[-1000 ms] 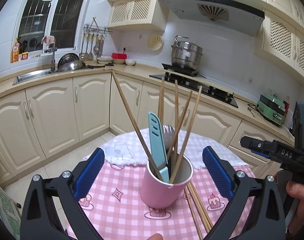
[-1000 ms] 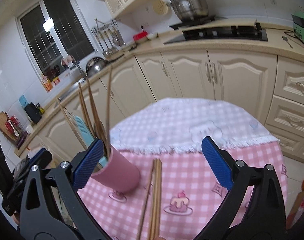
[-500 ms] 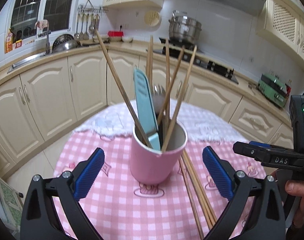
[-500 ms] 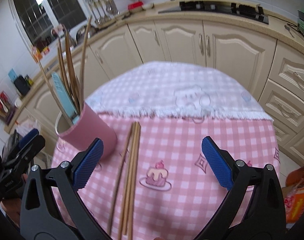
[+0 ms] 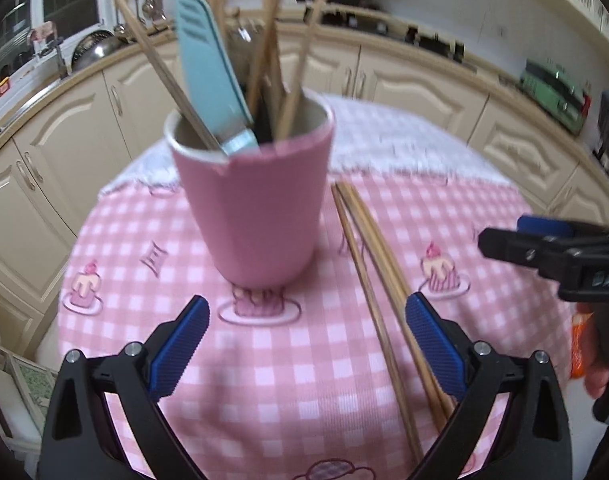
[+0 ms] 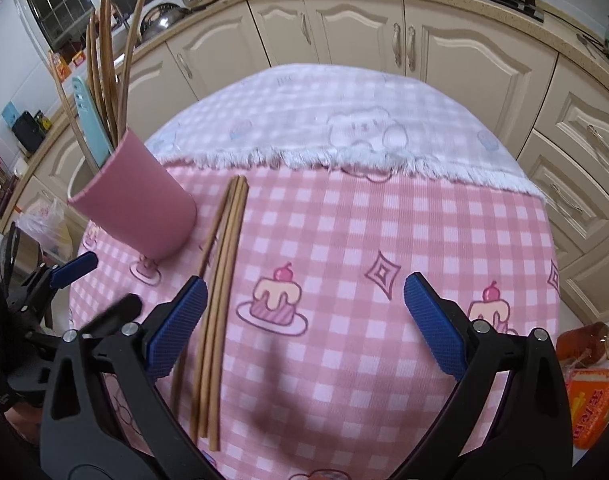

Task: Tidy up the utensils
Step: 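Move both open tools back down to the remaining chopsticks, then grasp a chopstick with the left tool while the right tool grasps another chopstick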

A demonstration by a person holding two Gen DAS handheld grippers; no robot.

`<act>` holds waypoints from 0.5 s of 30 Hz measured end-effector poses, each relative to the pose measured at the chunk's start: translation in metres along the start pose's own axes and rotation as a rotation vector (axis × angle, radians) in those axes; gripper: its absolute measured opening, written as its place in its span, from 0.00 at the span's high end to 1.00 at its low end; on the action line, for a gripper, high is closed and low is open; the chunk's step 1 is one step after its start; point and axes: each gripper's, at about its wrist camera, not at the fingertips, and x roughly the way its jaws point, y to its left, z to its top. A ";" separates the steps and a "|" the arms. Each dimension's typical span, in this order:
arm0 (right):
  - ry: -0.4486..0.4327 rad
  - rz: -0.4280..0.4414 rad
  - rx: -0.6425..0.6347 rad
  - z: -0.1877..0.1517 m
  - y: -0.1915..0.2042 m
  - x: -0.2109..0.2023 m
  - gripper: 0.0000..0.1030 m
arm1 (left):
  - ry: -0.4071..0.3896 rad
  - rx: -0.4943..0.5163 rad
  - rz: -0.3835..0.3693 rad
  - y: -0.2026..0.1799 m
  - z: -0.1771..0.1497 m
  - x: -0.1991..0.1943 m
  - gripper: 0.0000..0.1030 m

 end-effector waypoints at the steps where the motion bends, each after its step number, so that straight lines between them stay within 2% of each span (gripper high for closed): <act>1: 0.008 -0.007 -0.010 -0.001 0.001 0.002 0.06 | 0.020 0.011 0.004 -0.003 -0.003 0.006 0.06; 8: 0.077 -0.044 -0.091 -0.008 0.015 0.020 0.06 | 0.081 0.060 0.037 -0.013 -0.016 0.031 0.06; 15: 0.132 -0.098 -0.155 -0.013 0.032 0.041 0.06 | 0.066 0.056 0.055 -0.002 -0.020 0.031 0.06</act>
